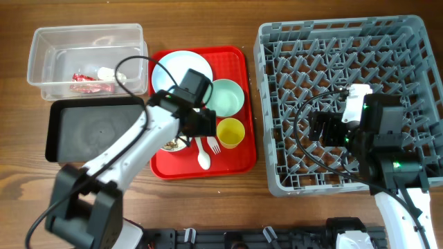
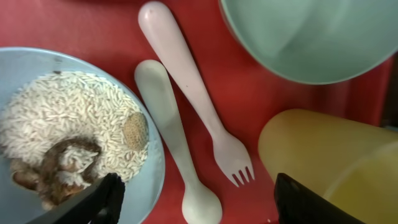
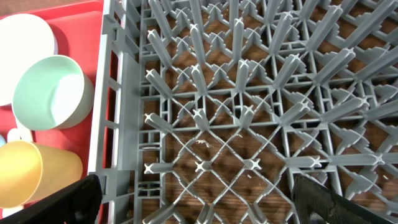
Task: Sort waste into correct bins and load items into the dishwasher rack
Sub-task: 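Grasp the rim of the light-blue bowl with the left gripper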
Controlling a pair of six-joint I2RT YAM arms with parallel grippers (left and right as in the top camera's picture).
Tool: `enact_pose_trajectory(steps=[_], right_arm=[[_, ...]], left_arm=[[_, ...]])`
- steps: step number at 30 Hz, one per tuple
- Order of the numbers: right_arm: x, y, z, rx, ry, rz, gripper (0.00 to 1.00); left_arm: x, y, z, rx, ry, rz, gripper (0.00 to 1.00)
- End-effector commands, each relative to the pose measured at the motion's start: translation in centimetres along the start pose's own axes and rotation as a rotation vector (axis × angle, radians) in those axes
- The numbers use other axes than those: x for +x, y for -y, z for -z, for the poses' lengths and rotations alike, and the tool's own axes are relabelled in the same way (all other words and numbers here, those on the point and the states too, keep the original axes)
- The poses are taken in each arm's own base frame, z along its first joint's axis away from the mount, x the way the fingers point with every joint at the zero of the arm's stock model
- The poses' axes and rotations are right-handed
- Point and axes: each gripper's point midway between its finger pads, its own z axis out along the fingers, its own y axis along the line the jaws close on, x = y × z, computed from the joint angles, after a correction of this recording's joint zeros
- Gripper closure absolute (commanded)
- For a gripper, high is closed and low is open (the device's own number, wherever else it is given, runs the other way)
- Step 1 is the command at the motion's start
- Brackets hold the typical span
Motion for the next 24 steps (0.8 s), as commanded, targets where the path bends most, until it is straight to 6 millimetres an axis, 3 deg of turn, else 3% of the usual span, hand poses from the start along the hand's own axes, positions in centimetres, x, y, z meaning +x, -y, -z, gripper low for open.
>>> enact_pose_trajectory(steps=[1,3,6,13,15,22,24], right_arm=[[-0.7,-0.3,0.4,-0.016,0.017,-0.018,0.0],[-0.7,-0.3,0.4,-0.016,0.016,-0.019,0.0],[-0.7,-0.3,0.4,-0.016,0.015,-0.019,0.0],[-0.6,-0.3,0.4,-0.016,0.011,-0.019,0.0],[-0.6,-0.3,0.4,-0.016,0.009,-0.019,0.0],[-0.6,-0.3,0.4,-0.016,0.009,-0.02,0.0],[-0.6,-0.3,0.4,-0.015,0.009,-0.02,0.0]], left_arm=[[0.9,-1.3,-2.9,-0.117,-0.051,-0.025,0.3],[1.1,-2.1,-3.8,-0.163,-0.064,-0.028,0.32],[0.7,-1.8,-4.1,-0.154,-0.049,-0.028,0.59],[0.7,-1.9,-4.1,-0.156,-0.052,-0.028,0.8],[0.7,-1.9,-4.1,-0.156,-0.052,-0.028,0.91],[0.2,-2.5,-3.8,-0.19,-0.022,-0.03,0.96],[-0.7,-2.0,-2.5,-0.17,0.017,-0.028,0.96]])
